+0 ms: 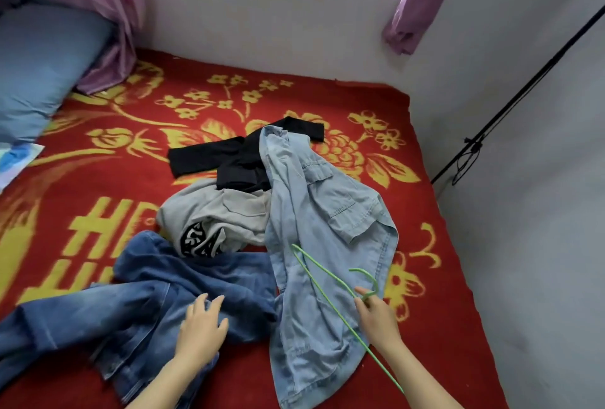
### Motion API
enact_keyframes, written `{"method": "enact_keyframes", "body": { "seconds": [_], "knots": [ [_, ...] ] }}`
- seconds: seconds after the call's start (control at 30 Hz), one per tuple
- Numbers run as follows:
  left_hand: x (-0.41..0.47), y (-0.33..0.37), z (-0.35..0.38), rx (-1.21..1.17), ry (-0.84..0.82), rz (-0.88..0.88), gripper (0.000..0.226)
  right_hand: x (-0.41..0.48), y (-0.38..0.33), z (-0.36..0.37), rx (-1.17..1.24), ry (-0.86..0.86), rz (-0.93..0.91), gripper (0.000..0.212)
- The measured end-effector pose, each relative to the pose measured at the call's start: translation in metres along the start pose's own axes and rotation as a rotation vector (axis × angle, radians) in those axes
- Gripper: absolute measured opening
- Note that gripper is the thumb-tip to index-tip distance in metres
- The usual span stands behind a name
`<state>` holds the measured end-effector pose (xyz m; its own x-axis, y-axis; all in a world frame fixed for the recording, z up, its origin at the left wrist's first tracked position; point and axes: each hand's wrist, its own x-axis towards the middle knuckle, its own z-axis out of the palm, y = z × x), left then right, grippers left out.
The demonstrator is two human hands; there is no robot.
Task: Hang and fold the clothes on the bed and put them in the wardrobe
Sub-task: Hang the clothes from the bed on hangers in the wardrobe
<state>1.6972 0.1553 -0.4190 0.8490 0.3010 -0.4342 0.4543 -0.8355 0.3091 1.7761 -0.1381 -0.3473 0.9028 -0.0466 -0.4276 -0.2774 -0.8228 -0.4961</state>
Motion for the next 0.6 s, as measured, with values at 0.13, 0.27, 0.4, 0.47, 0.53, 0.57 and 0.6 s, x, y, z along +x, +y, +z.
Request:
{"method": "enact_keyframes", "body": {
  "seconds": [0.13, 0.27, 0.4, 0.47, 0.53, 0.57, 0.6],
  "knots": [
    [0.041, 0.025, -0.004, 0.074, -0.045, 0.015, 0.052, 0.042, -0.002, -0.005, -0.019, 0.013, 0.022, 0.026],
    [0.089, 0.054, 0.001, 0.075, -0.085, -0.036, 0.05, 0.097, 0.004, -0.014, -0.079, 0.043, 0.051, 0.028],
    [0.133, 0.075, 0.012, 0.096, -0.094, -0.026, 0.05, 0.145, 0.016, -0.018, -0.092, 0.013, 0.092, 0.025],
    [0.157, 0.087, 0.02, 0.095, -0.127, -0.019, 0.05, 0.165, 0.026, -0.016, -0.099, -0.008, 0.127, 0.027],
    [0.183, 0.096, 0.024, 0.035, -0.14, -0.032, 0.051, 0.179, 0.033, -0.014, -0.084, -0.019, 0.163, 0.025],
    [0.195, 0.101, 0.025, -0.017, -0.135, -0.041, 0.051, 0.183, 0.036, -0.013, -0.076, -0.024, 0.177, 0.024],
    [0.206, 0.106, 0.025, -0.085, -0.122, -0.056, 0.05, 0.186, 0.038, -0.012, -0.068, -0.025, 0.185, 0.023]
  ]
}}
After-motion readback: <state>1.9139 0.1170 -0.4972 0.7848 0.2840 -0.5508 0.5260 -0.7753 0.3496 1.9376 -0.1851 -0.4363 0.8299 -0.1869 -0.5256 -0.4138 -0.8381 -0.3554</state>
